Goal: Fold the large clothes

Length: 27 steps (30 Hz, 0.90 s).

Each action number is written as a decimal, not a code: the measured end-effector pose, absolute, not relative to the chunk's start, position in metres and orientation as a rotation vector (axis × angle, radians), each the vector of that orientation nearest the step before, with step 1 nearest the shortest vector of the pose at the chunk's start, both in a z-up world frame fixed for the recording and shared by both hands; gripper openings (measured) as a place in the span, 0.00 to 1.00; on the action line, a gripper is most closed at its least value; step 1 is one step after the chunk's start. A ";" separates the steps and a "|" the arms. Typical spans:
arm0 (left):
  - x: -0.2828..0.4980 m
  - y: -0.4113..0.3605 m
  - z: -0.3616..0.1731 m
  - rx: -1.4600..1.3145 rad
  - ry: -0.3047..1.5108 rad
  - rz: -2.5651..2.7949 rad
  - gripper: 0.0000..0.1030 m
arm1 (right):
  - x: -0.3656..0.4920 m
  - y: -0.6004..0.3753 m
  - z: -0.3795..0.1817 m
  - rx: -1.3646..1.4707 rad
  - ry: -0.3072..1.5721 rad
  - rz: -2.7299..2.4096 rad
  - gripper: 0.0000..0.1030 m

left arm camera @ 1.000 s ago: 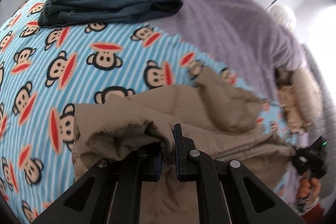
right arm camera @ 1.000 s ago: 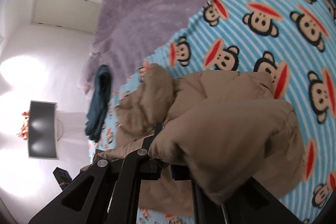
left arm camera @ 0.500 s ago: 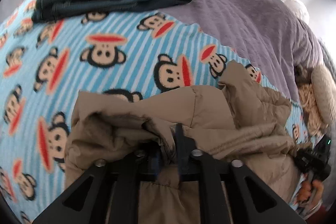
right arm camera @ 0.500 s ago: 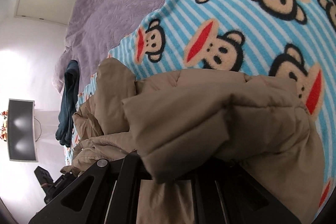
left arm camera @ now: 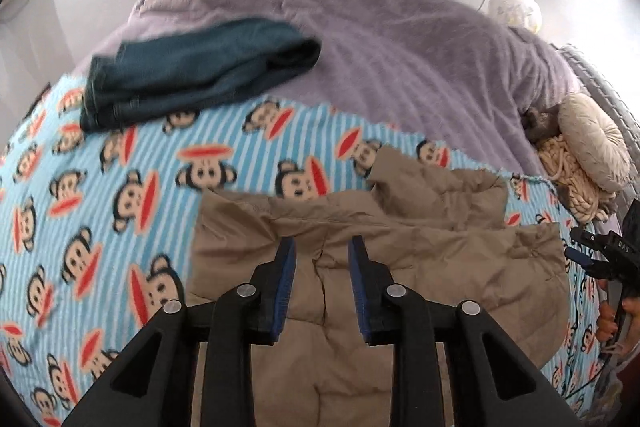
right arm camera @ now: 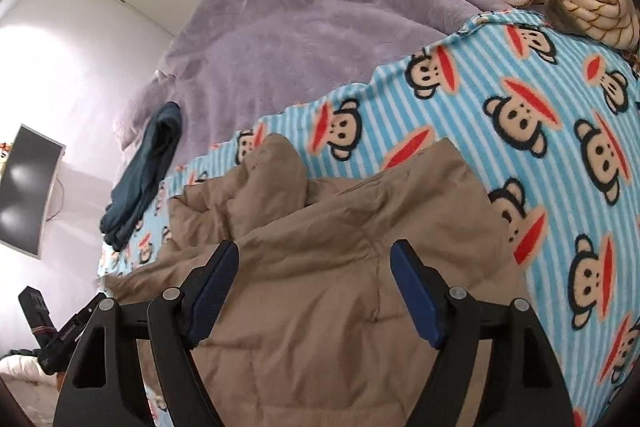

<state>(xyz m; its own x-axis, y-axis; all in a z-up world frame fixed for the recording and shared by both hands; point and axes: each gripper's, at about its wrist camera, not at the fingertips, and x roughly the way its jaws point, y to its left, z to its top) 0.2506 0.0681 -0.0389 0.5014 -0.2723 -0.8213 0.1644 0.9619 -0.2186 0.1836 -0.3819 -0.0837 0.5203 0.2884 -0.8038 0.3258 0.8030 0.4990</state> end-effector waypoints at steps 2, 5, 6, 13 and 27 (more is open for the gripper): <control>0.243 0.067 -0.033 -0.111 0.969 -0.254 0.88 | 0.175 -0.377 -0.081 0.686 1.045 0.006 0.78; 0.238 0.056 -0.040 -0.067 0.977 -0.249 0.87 | 0.167 -0.357 -0.084 0.610 1.089 0.026 0.39; 0.237 0.049 -0.048 -0.056 1.007 -0.284 0.84 | 0.165 -0.349 -0.087 0.572 1.110 0.025 0.19; 0.234 0.010 -0.096 0.151 0.993 -0.255 0.51 | 0.166 -0.311 -0.107 0.364 1.156 0.076 0.13; 0.314 0.023 -0.164 0.091 1.020 -0.122 0.51 | 0.216 -0.404 -0.174 0.392 1.137 -0.152 0.00</control>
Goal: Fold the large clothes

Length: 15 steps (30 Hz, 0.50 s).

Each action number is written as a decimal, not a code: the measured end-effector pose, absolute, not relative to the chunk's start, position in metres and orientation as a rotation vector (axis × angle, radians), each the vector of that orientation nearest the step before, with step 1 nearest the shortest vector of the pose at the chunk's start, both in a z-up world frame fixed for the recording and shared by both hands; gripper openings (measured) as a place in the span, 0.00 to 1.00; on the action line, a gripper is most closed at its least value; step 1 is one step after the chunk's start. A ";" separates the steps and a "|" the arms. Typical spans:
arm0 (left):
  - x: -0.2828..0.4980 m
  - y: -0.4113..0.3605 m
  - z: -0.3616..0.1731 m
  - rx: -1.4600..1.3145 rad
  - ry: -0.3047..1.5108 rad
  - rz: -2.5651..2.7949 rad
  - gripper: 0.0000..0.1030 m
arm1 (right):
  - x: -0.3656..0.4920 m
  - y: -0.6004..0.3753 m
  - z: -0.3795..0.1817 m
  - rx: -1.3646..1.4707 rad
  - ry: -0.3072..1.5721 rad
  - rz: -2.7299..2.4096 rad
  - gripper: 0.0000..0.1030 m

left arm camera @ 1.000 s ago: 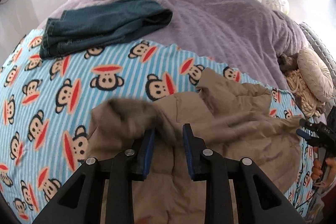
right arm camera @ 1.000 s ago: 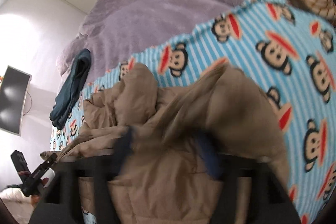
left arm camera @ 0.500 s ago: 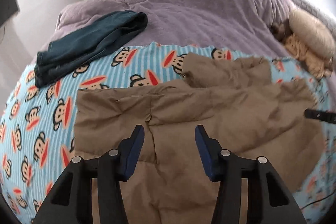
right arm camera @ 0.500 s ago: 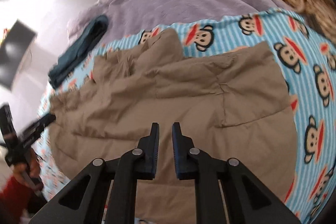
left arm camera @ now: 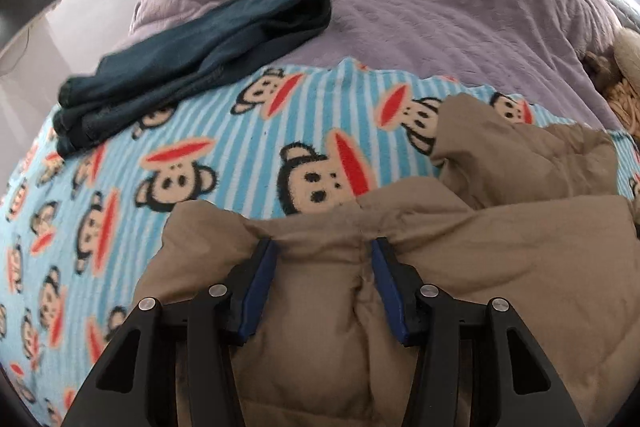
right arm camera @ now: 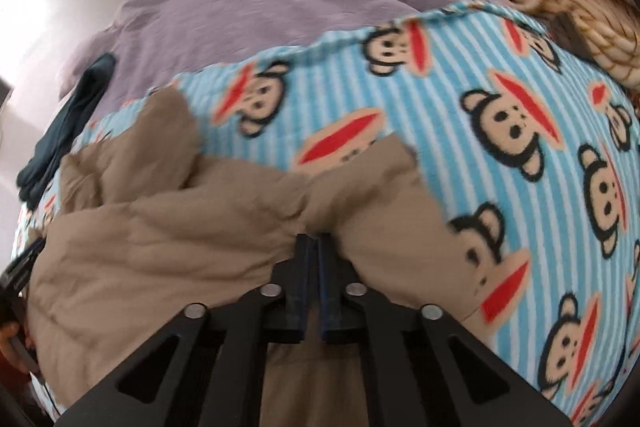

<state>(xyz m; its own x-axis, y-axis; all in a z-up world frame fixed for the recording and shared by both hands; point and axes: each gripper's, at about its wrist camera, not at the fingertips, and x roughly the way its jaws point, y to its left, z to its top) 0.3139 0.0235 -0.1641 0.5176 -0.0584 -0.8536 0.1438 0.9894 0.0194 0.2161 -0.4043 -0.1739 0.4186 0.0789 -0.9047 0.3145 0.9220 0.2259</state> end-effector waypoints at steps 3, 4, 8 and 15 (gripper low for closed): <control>0.324 0.023 -0.175 0.061 1.030 -0.124 0.52 | 0.219 -0.427 -0.194 0.519 1.130 -0.166 0.00; 0.326 0.022 -0.178 0.059 1.030 -0.123 0.52 | 0.219 -0.433 -0.201 0.561 1.122 -0.168 0.00; 0.333 0.020 -0.185 0.043 1.034 -0.126 0.52 | 0.221 -0.441 -0.216 0.610 1.106 -0.174 0.00; 0.325 0.034 -0.155 0.048 0.999 -0.080 0.52 | 0.221 -0.443 -0.221 0.581 1.107 -0.177 0.00</control>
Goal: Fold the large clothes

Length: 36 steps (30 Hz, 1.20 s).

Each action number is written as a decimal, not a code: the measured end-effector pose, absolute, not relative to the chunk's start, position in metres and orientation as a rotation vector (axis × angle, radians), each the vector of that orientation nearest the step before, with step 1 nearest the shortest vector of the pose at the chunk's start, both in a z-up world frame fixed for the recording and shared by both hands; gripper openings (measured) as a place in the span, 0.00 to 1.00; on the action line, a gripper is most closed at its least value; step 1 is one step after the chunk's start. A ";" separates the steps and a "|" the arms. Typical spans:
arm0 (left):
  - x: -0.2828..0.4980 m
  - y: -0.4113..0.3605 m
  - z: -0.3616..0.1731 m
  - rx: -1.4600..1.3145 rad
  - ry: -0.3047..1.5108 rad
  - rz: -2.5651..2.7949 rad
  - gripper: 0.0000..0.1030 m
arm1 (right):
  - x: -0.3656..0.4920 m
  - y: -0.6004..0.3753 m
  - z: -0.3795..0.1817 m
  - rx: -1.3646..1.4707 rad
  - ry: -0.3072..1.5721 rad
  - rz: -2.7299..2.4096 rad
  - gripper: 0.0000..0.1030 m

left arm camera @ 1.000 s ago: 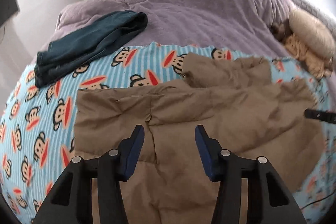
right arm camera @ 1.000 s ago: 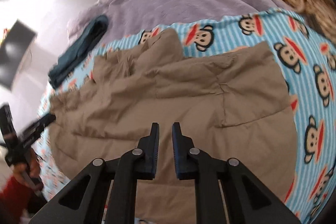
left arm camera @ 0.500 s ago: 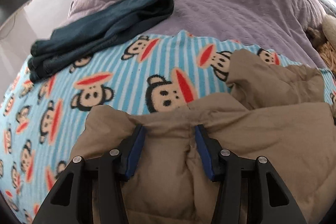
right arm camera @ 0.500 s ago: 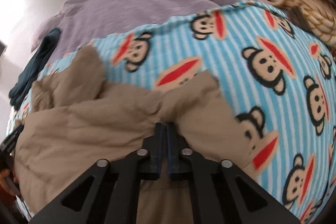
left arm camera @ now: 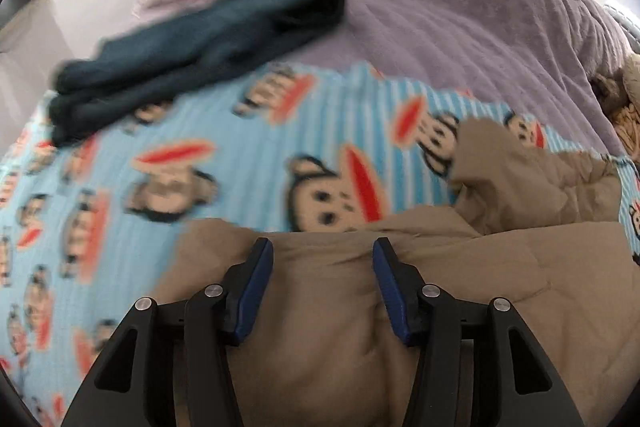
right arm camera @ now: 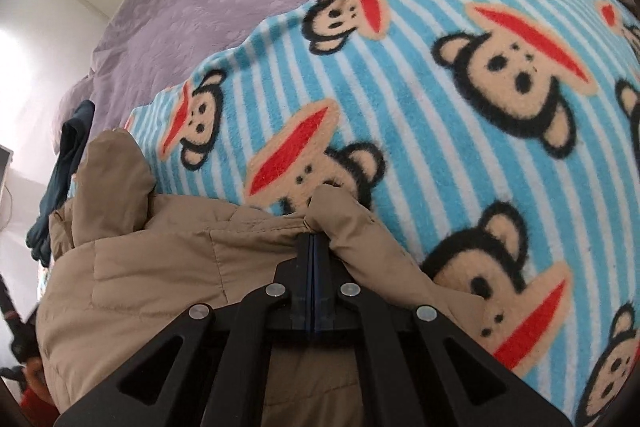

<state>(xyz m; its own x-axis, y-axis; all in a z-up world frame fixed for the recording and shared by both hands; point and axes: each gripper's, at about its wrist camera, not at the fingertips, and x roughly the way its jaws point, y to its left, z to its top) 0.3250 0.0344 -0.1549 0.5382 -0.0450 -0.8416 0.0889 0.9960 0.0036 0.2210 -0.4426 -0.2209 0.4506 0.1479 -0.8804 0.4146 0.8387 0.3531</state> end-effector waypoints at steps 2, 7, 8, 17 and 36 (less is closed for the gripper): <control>0.315 0.051 -0.143 0.032 0.955 -0.034 0.52 | 0.220 -0.443 -0.222 0.566 1.105 -0.175 0.00; 0.320 0.086 -0.175 -0.005 1.040 0.047 0.69 | 0.222 -0.440 -0.223 0.557 1.087 -0.178 0.00; 0.323 0.090 -0.179 -0.038 1.049 0.053 0.70 | 0.223 -0.438 -0.223 0.547 1.086 -0.183 0.00; 0.316 0.088 -0.148 0.031 1.066 0.080 0.71 | 0.223 -0.416 -0.181 0.447 1.140 -0.270 0.18; 0.174 0.073 -0.109 -0.001 1.177 0.006 0.99 | 0.047 -0.356 -0.122 0.665 1.150 -0.206 0.76</control>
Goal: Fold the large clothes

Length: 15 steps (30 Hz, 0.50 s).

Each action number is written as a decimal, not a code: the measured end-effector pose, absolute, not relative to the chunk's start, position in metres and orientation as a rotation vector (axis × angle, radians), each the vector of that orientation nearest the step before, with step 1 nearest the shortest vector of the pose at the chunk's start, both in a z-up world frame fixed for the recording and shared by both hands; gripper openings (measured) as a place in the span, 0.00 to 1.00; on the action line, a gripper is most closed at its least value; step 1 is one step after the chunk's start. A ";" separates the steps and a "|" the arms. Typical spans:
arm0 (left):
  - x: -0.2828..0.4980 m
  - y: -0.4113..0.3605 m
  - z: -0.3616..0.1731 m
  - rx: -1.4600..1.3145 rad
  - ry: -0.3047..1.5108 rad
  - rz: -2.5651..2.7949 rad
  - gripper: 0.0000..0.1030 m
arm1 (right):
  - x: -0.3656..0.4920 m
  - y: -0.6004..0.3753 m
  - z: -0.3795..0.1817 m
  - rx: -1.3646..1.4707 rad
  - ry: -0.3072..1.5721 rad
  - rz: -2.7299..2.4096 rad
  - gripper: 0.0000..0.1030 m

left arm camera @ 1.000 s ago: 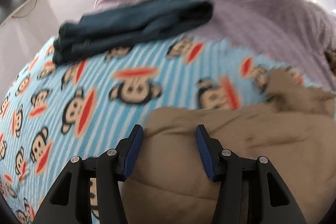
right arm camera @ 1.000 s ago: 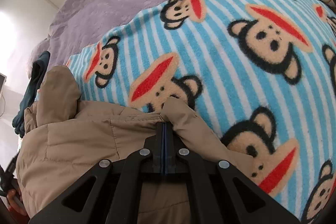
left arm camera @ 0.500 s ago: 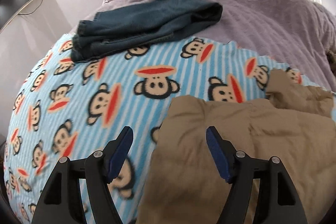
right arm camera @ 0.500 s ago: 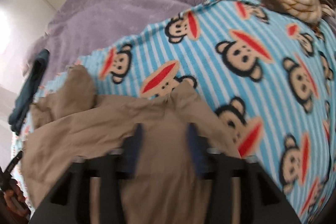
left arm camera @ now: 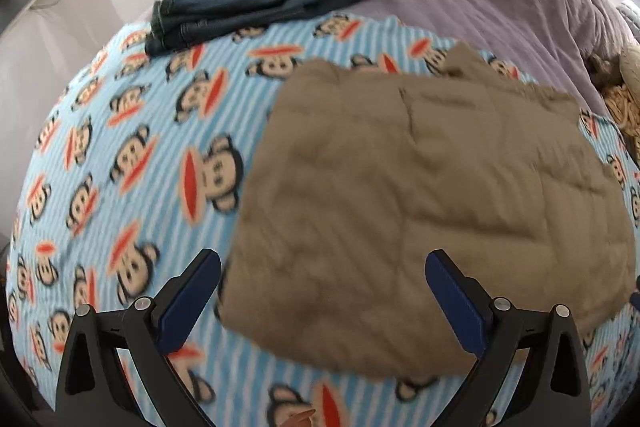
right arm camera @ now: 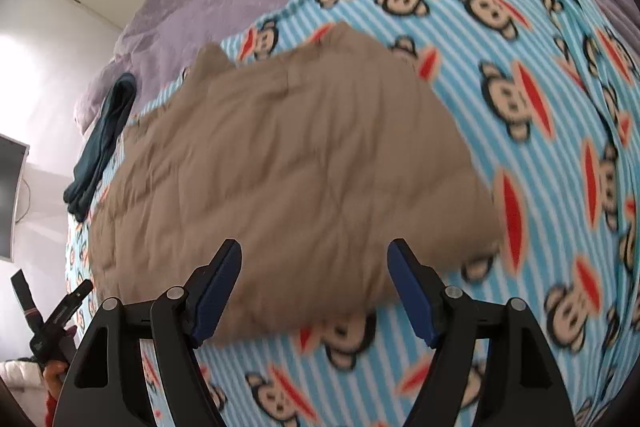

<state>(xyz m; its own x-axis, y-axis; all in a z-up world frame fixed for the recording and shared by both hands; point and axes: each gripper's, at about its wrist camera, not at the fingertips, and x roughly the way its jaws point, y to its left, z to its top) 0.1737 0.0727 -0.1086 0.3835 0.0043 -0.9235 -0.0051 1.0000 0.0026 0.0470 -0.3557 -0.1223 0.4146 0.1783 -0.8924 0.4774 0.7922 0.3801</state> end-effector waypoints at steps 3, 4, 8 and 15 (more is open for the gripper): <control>0.161 0.070 -0.115 -0.025 1.214 0.000 0.99 | 0.032 -0.348 -0.130 0.693 1.176 -0.210 0.77; 0.156 0.068 -0.116 -0.025 1.223 0.001 0.99 | 0.028 -0.346 -0.133 0.705 1.188 -0.206 0.79; 0.141 0.063 -0.120 -0.026 1.255 -0.008 0.99 | 0.020 -0.337 -0.145 0.762 1.245 -0.142 0.84; 0.127 0.057 -0.126 -0.046 1.288 -0.018 0.99 | 0.006 -0.330 -0.149 0.786 1.235 -0.160 1.00</control>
<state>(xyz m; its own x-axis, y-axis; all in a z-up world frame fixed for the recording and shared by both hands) 0.1274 0.0566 -0.1258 0.2786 -0.0395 -0.9596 -0.0123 0.9989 -0.0447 0.0055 -0.3297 -0.1489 0.3547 0.2957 -0.8870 0.5118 0.7325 0.4489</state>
